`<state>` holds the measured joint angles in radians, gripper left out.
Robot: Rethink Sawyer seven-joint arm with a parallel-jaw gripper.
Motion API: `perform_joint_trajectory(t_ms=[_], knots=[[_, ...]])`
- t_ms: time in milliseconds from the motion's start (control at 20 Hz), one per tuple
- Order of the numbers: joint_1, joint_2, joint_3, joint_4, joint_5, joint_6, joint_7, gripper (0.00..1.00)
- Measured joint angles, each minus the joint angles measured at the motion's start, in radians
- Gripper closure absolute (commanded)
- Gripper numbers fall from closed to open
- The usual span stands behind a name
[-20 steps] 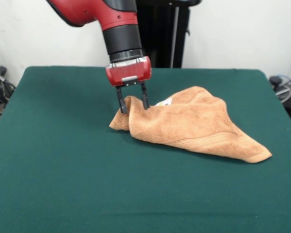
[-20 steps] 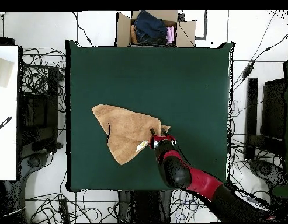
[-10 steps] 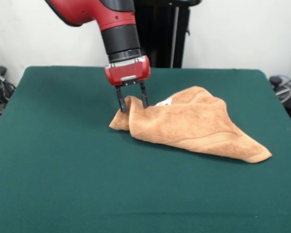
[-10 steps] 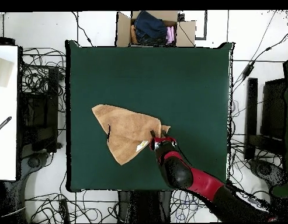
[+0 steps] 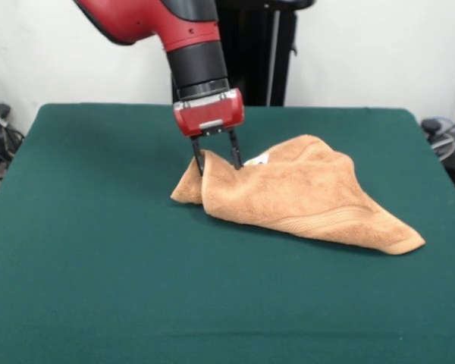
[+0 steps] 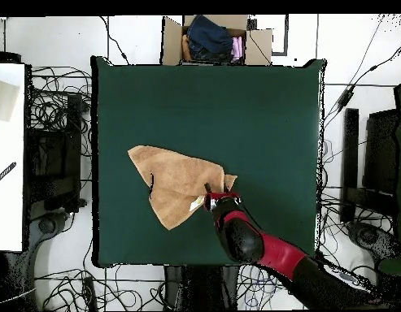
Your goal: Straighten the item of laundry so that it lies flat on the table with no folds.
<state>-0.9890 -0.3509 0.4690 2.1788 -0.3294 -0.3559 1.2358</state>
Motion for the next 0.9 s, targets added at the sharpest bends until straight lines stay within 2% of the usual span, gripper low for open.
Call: perform_joint_trajectory(t_ms=[900], knots=[[0.003,0.033,0.000,-0.003,0.000,0.000,0.000,0.00]])
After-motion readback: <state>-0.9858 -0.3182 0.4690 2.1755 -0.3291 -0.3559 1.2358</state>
